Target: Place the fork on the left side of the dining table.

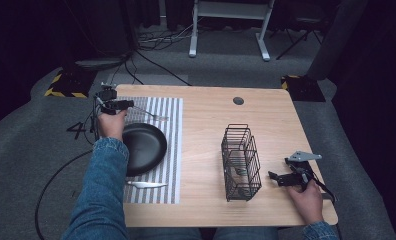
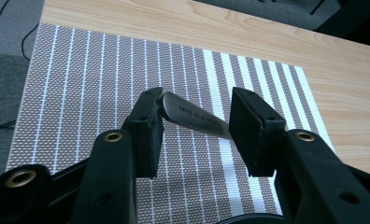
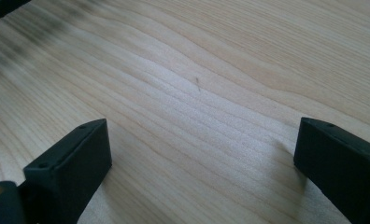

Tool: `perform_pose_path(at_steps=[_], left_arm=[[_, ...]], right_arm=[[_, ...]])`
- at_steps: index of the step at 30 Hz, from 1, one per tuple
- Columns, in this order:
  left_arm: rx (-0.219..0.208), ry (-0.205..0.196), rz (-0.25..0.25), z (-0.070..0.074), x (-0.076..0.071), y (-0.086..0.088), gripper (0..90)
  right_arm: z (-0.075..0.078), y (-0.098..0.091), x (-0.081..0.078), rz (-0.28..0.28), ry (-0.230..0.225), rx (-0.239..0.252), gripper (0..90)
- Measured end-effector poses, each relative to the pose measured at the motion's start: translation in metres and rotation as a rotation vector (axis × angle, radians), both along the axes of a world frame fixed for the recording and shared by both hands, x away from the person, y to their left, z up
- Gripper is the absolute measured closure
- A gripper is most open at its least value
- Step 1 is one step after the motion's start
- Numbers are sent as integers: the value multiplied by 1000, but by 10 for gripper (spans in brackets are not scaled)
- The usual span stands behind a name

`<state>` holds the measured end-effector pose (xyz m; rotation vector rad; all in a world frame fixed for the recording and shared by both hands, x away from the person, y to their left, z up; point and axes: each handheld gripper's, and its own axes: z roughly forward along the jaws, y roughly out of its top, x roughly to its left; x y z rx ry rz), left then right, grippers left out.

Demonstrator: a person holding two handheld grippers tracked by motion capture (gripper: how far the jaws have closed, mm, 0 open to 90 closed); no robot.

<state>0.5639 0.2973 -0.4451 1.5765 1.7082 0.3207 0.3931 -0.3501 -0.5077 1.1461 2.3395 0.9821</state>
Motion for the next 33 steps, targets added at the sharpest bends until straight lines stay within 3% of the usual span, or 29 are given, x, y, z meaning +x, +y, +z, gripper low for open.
perform_pose_path(at_steps=[12,26,33], left_arm=[[-39,17,33,-5,-2,11,544],[-42,44,60,-15,-3,23,540],[-54,20,78,-12,-5,25,538]], right_arm=[[0,0,0,0,0,0,40],[0,0,0,-2,-1,0,42],[0,0,0,-3,-1,0,44]])
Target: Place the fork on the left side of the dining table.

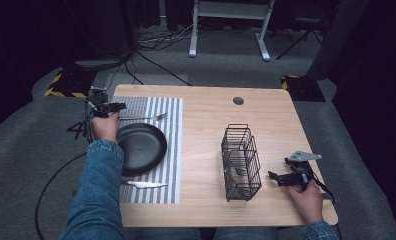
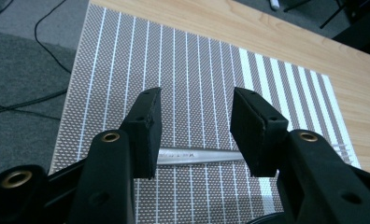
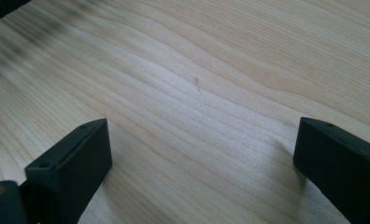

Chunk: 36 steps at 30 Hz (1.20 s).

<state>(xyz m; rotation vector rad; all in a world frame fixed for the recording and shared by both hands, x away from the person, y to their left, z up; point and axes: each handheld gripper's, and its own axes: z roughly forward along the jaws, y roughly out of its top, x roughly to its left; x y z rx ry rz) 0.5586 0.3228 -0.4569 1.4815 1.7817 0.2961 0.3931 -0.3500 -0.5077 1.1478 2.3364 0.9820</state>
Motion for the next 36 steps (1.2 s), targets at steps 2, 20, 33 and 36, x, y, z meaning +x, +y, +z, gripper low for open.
perform_pose_path(at_steps=[2,20,33,36], left_arm=[[7,-6,-6,2,0,0,537],[50,-121,-66,42,-27,-5,514],[96,-211,-126,75,-69,0,508],[120,-239,-133,81,-80,0,504]], right_arm=[[0,0,0,0,1,1,44],[0,0,0,1,-1,1,49],[0,0,0,1,-2,1,51],[0,0,0,1,-1,2,51]])
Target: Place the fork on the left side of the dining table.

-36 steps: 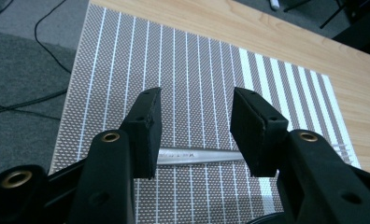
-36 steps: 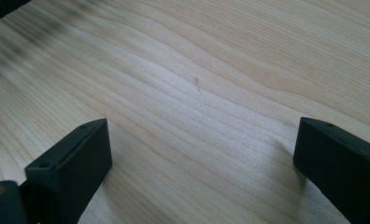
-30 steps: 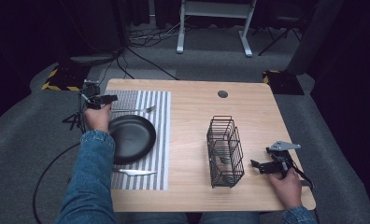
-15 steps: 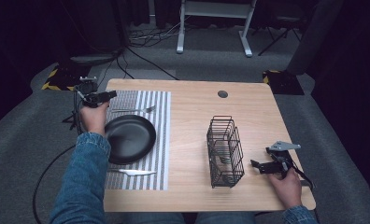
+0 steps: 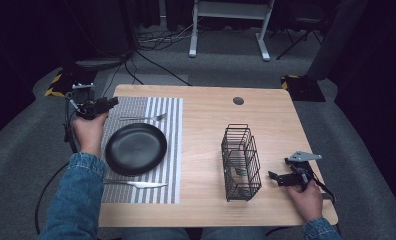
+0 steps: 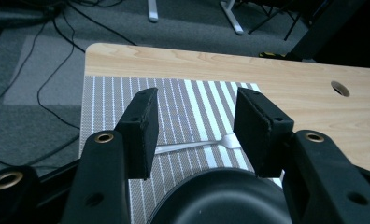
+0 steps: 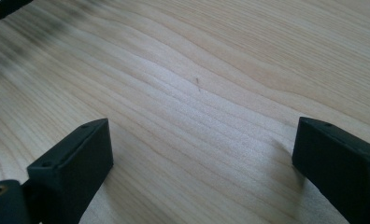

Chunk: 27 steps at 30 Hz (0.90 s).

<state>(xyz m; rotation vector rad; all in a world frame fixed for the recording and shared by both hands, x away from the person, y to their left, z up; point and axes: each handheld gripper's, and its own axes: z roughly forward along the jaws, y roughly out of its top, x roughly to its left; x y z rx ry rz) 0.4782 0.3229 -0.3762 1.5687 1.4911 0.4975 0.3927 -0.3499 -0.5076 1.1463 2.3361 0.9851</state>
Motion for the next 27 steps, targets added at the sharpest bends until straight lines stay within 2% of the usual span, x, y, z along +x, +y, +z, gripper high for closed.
perform_pose_path(at_steps=[4,6,8,12,14,16,22,24,27], left_arm=[[7,-17,-12,5,-15,2,502],[18,-7,-21,7,-22,2,499],[37,-33,-23,9,-30,2,495],[55,-39,-42,12,-44,2,490],[67,-27,-54,14,-49,1,486],[81,-60,-61,15,-58,-1,481],[80,-62,-103,18,-75,-7,472],[99,-78,-114,19,-82,-10,469],[105,-82,-132,20,-89,-13,462]], right_arm=[[0,0,0,0,0,0,51],[0,0,0,0,0,0,51],[0,0,0,0,0,0,51],[0,0,0,0,0,0,51],[0,0,0,1,0,0,51],[0,0,0,1,0,0,51],[0,0,0,1,0,-1,51],[0,0,0,1,0,-1,51],[0,0,0,1,0,-1,51]])
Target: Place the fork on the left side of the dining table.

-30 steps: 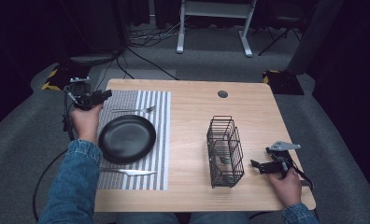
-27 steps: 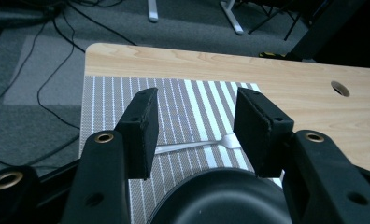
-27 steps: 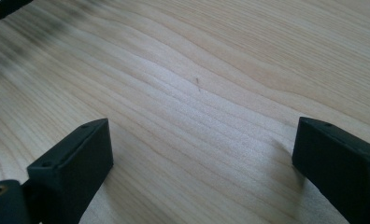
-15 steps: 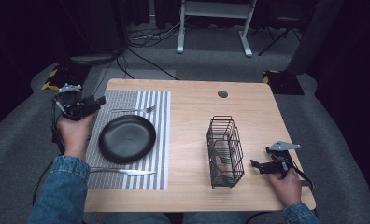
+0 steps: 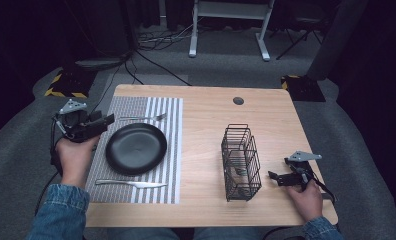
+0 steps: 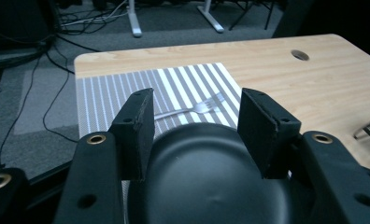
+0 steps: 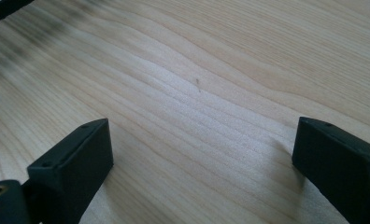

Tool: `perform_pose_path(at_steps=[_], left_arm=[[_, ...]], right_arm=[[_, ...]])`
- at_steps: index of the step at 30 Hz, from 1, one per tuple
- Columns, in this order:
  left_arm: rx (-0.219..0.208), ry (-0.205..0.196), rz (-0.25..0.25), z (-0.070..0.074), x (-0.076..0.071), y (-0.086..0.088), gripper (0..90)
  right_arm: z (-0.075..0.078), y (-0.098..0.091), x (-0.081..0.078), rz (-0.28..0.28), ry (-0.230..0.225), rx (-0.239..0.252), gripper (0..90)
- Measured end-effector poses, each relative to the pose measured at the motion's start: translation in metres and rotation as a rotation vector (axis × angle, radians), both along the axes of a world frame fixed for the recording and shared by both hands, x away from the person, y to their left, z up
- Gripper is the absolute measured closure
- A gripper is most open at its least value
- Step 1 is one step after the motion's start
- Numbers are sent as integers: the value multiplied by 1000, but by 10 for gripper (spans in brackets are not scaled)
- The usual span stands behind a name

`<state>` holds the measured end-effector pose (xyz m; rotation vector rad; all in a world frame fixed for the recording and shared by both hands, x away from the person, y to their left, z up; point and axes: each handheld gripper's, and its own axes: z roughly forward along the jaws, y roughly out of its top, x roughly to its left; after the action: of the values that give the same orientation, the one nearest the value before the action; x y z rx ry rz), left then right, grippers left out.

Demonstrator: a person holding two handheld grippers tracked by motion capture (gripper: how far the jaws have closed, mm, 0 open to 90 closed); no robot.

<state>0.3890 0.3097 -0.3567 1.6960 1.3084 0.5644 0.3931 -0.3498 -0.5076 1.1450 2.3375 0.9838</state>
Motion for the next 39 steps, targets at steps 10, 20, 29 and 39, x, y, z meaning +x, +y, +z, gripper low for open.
perform_pose_path(at_steps=[10,20,29,39], left_arm=[[-20,8,-68,-13,-24,3,428],[18,16,-117,-36,-58,-3,414],[-2,12,-141,-67,-83,-6,412],[84,44,-178,-99,-104,-13,396]], right_arm=[[0,0,0,0,0,0,51],[0,0,0,0,0,0,51],[0,0,0,0,0,0,51],[0,0,0,0,0,0,51]])
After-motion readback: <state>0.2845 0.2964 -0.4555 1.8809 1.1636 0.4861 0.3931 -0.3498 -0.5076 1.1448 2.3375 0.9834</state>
